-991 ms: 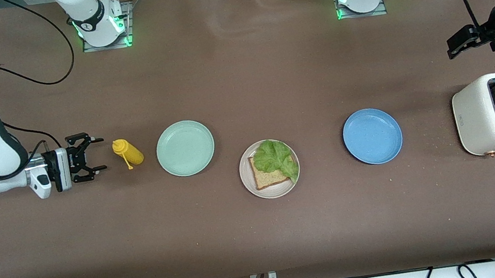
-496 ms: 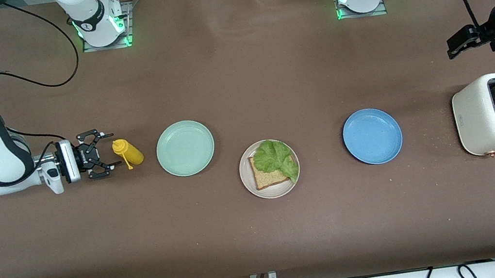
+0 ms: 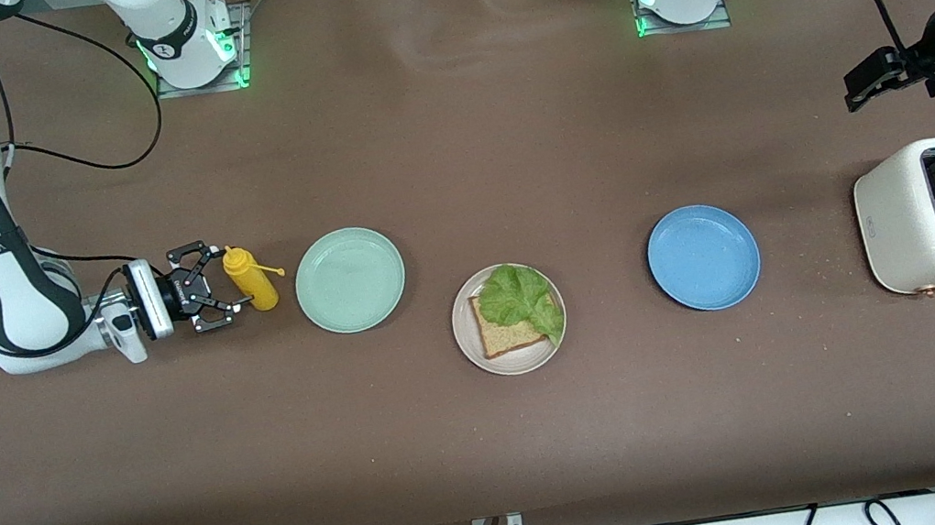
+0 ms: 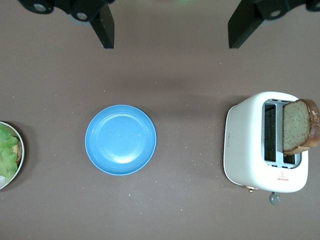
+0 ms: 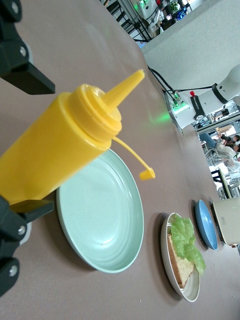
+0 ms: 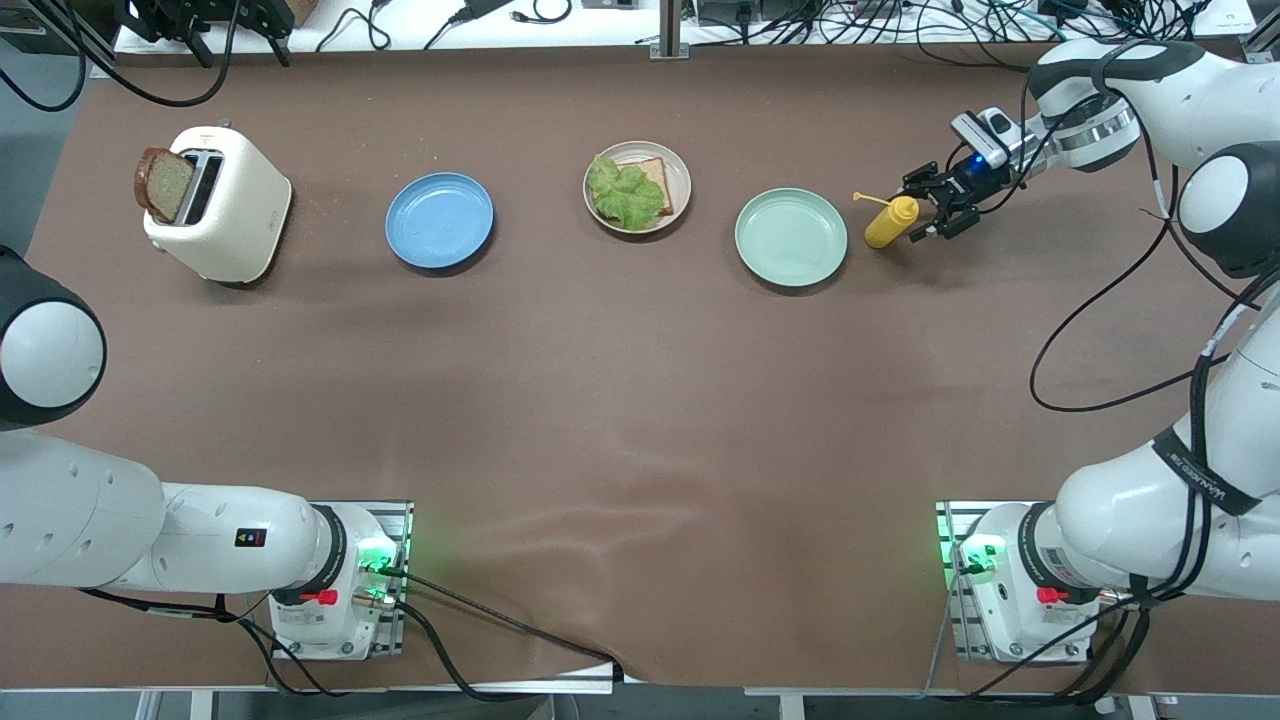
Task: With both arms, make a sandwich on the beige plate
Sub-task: 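Grasp the yellow mustard bottle with the right gripper and lift it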
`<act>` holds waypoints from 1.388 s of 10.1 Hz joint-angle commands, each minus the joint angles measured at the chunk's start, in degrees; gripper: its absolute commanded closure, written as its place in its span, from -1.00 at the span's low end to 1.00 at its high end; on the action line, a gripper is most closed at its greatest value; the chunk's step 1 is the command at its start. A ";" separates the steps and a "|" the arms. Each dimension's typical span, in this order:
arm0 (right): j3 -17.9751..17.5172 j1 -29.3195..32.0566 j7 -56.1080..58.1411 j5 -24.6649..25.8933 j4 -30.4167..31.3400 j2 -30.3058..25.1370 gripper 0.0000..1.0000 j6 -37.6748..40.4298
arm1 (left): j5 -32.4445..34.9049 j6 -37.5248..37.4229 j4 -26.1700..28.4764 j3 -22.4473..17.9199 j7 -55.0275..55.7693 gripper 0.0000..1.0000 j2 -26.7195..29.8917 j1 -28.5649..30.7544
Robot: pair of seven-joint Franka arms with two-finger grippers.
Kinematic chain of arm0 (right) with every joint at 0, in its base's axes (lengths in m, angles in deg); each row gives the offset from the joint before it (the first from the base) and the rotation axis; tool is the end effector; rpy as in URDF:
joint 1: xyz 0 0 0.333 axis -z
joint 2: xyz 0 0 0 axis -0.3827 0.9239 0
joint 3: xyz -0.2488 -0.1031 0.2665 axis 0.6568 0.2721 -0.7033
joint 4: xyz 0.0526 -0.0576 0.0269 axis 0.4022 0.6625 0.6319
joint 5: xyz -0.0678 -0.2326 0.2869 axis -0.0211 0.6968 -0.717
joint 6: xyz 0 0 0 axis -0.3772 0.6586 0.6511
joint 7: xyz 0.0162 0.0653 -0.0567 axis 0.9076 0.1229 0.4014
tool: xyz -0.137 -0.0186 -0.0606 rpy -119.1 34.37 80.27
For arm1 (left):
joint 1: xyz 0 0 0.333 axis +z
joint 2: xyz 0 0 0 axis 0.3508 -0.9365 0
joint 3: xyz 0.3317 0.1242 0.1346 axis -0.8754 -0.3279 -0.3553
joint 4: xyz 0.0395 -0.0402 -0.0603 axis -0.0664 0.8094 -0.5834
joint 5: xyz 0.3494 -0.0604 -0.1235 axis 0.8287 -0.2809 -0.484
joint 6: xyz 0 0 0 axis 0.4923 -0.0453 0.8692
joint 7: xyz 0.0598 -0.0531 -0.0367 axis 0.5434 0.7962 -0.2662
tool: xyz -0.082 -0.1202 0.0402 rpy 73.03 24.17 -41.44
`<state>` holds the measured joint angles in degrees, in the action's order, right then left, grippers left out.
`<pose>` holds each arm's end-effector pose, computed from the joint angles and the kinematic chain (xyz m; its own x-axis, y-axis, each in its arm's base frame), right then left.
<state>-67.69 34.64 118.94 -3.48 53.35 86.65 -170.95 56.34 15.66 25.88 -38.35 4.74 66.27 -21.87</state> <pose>0.6007 0.0302 0.1983 0.1794 0.4895 0.8533 0.9193 0.2255 -0.3226 0.5402 -0.0108 0.6213 0.9926 0.0491 -0.1108 0.0454 -0.9984 -0.0351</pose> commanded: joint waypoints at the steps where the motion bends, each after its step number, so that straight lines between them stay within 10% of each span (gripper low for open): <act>1: -1.02 0.96 1.33 -1.69 -4.25 3.46 -0.88 1.54 | -1.02 -1.07 -1.31 -0.09 0.21 -1.00 -0.50 -0.07; 4: -2.60 0.88 1.33 -4.60 -5.67 5.24 -0.63 1.55 | -1.02 -1.07 -1.40 -0.09 0.21 -1.00 -0.50 -0.07; 7: -2.60 0.79 1.15 -4.16 -6.29 5.24 0.96 1.55 | -1.02 -1.07 -1.31 -0.09 0.21 -1.00 -0.50 -0.07; 11: -2.51 -0.26 -5.13 -2.93 -9.35 4.28 1.00 4.62 | -1.02 -1.07 -1.40 -0.09 0.21 -1.00 -0.50 -0.07; 14: -2.51 -5.96 -32.33 6.18 -20.14 3.30 1.00 3.83 | -1.02 -1.07 -1.31 -0.09 0.21 -1.00 -0.50 0.02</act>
<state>-70.19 31.71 97.93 -1.42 38.86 90.48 -167.89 56.34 15.65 25.88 -38.36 4.74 66.25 -21.87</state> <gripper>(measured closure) 0.837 0.000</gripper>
